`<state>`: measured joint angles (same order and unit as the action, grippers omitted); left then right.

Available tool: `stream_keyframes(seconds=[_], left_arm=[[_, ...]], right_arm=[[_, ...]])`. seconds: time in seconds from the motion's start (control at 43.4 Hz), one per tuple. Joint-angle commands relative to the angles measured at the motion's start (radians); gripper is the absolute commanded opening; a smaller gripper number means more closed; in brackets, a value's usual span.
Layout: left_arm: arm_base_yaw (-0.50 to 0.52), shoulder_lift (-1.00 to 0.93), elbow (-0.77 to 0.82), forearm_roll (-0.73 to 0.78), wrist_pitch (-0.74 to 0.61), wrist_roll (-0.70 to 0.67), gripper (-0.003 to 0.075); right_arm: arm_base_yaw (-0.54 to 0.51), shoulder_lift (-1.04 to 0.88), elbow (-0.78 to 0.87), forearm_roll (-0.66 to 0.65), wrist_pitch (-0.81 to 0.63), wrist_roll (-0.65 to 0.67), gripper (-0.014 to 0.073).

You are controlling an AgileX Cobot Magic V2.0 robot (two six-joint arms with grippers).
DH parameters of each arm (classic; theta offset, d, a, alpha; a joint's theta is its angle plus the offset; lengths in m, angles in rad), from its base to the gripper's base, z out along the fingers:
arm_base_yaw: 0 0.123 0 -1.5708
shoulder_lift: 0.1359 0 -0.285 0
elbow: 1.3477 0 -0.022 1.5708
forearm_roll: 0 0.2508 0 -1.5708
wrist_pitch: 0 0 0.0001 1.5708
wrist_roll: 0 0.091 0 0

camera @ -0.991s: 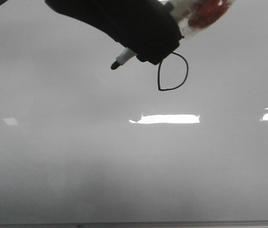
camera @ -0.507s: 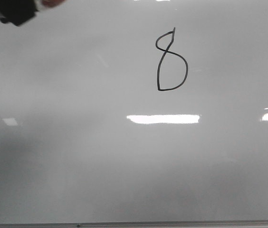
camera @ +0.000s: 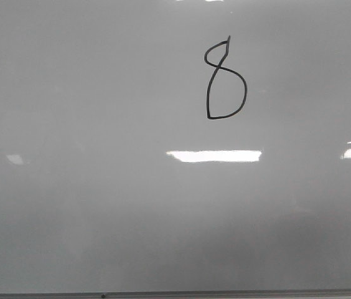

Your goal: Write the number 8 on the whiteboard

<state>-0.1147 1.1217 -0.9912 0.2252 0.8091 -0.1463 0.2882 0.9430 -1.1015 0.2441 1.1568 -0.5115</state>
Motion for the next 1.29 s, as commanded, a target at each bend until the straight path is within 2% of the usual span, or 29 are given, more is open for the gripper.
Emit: stream_keyframes(seconds=[0.0,0.3,0.738,0.83,1.083,1.176,1.268], left_arm=[[0.045,0.02,0.016,-0.027,-0.152,-0.016,0.0059],[0.062,0.205,0.032,-0.043,-0.313,-0.025,0.0059],[0.062,0.344,0.028,-0.047,-0.394,-0.025,0.0068],[0.062,0.354,0.028,-0.047,-0.415,-0.025,0.0112],[0.062,0.356,0.026,-0.043,-0.414,-0.025,0.0379],[0.062,0.35,0.024,-0.041,-0.38,-0.025,0.0399],[0.062,0.32,0.022,-0.025,-0.336,-0.025,0.0399]], right_arm=[[-0.006,-0.011,-0.025,0.01,-0.047,0.003,0.0499],[-0.006,-0.011,-0.023,0.01,-0.046,0.003,0.0499],[-0.006,-0.009,-0.017,0.01,-0.039,0.003,0.0499],[-0.006,-0.009,-0.017,0.01,-0.039,0.003,0.0499],[-0.006,-0.009,-0.017,0.01,-0.048,0.005,0.0499],[-0.006,-0.011,-0.019,-0.001,-0.045,0.046,0.0499],[-0.006,-0.012,-0.02,-0.052,-0.039,0.154,0.0499]])
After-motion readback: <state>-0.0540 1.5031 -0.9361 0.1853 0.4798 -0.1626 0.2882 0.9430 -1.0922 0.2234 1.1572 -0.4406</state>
